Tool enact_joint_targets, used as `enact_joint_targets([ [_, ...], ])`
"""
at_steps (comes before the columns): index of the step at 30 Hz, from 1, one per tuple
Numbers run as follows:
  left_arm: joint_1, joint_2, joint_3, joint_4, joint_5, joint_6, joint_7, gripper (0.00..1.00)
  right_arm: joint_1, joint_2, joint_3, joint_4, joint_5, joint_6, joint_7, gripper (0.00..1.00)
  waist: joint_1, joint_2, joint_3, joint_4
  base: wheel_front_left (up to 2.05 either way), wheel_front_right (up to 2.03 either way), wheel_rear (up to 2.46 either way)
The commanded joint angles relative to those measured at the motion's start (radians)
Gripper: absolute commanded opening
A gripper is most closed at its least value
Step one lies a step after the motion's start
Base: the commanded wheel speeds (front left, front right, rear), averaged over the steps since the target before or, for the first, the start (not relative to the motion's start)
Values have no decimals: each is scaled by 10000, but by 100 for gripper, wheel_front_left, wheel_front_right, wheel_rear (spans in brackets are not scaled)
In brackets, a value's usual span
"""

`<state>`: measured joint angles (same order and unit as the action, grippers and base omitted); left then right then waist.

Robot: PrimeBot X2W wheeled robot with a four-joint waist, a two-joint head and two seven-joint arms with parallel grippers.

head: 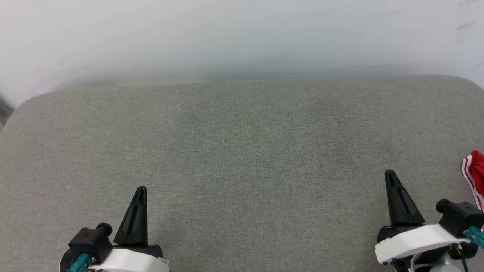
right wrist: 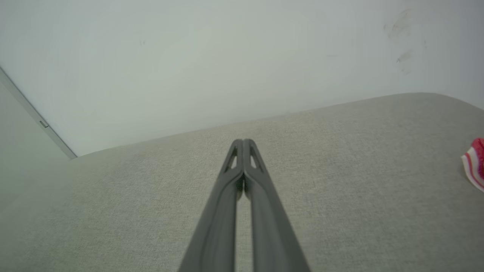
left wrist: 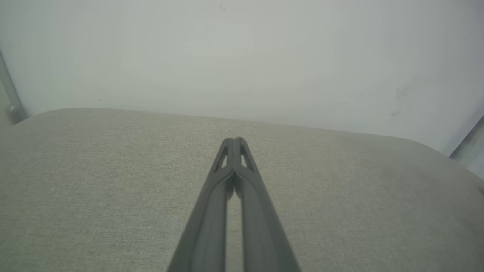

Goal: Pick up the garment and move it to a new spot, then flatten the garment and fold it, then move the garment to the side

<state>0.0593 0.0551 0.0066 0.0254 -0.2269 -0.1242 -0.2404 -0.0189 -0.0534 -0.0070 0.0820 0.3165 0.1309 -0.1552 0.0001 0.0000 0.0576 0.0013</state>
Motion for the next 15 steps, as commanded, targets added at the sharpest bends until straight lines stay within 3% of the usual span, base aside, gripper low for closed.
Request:
enact_joint_targets([
  [1,-189,75,24,-100,-447,10,60,0,-161,-58,-6,-95,437,0,75,0,0,0,-6,-1,0,0,0],
  [15,-518,181,66,397,-3134,-19,599,0,-337,-166,-58,238,2950,-1,451,0,0,0,-71,-2,0,0,0],
])
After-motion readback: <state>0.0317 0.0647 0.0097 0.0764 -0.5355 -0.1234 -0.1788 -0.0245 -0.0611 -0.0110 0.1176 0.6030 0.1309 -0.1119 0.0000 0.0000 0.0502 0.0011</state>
